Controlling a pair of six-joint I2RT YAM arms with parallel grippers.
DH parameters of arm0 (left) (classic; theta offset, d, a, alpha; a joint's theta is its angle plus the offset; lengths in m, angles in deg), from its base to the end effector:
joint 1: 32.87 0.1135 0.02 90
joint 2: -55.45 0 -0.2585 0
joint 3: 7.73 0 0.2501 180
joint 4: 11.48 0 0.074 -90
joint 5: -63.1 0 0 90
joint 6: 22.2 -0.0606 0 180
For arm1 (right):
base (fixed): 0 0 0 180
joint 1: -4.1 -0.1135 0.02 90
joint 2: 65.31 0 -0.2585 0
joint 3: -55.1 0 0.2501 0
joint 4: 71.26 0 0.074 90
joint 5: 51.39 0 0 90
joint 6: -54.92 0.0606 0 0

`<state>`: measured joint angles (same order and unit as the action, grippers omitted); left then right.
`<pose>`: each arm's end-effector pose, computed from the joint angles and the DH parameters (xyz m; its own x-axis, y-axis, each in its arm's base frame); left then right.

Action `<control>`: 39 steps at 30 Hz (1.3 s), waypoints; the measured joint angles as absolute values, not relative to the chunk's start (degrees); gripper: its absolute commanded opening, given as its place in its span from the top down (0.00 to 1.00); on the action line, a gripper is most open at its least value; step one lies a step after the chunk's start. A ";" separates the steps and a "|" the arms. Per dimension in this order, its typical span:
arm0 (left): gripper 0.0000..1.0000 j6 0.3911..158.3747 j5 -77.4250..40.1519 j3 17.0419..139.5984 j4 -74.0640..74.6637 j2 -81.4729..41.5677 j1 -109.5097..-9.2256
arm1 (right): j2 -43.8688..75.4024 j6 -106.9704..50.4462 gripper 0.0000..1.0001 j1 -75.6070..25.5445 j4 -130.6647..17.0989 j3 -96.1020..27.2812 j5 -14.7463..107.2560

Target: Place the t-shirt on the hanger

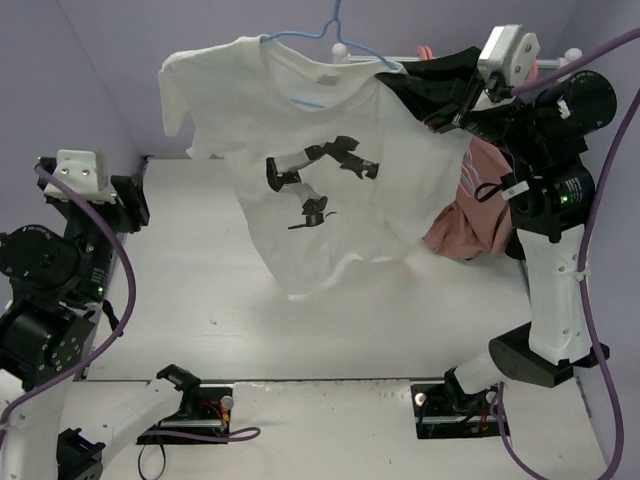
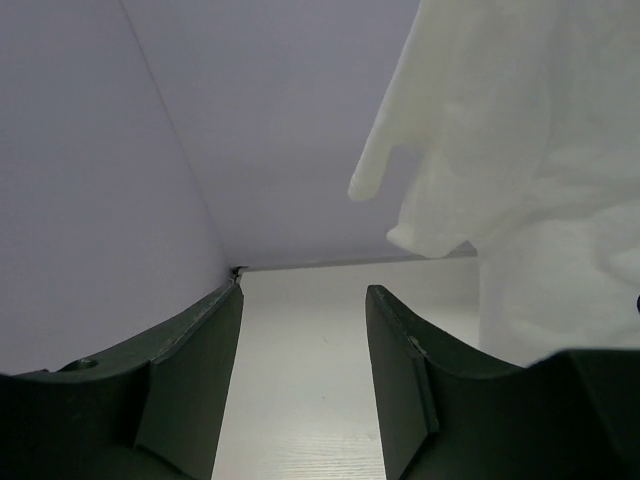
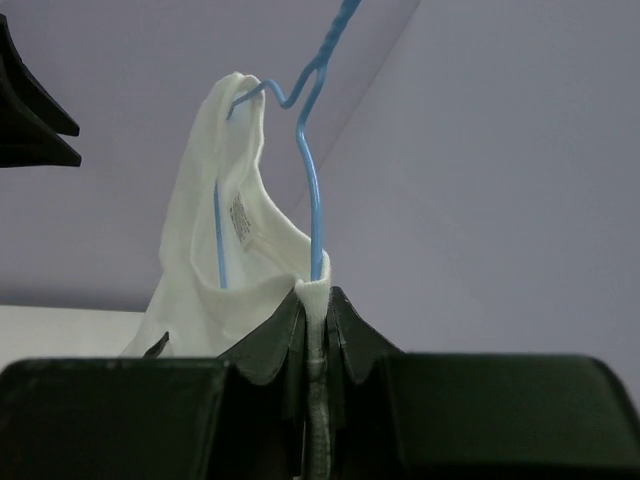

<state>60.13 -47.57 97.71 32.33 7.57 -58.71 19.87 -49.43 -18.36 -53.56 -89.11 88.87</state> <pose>0.1063 -0.0277 0.5474 0.2252 0.0297 -0.9738 0.0698 0.9965 0.0465 0.1778 0.1239 0.6600 0.7840 0.1527 -0.6016 -0.6023 0.4212 -0.6781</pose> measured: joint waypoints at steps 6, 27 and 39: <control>0.51 61.06 -47.49 94.52 33.12 9.53 -58.71 | 9.23 -48.73 1.00 -18.00 -54.35 -60.94 86.60; 0.47 66.55 -42.26 79.57 33.33 8.31 -58.71 | -16.03 -48.00 1.00 -14.95 -44.35 -28.49 51.76; 0.48 69.00 -41.21 79.54 31.38 6.25 -58.71 | -0.41 -52.66 1.00 -14.95 -45.69 -41.75 41.92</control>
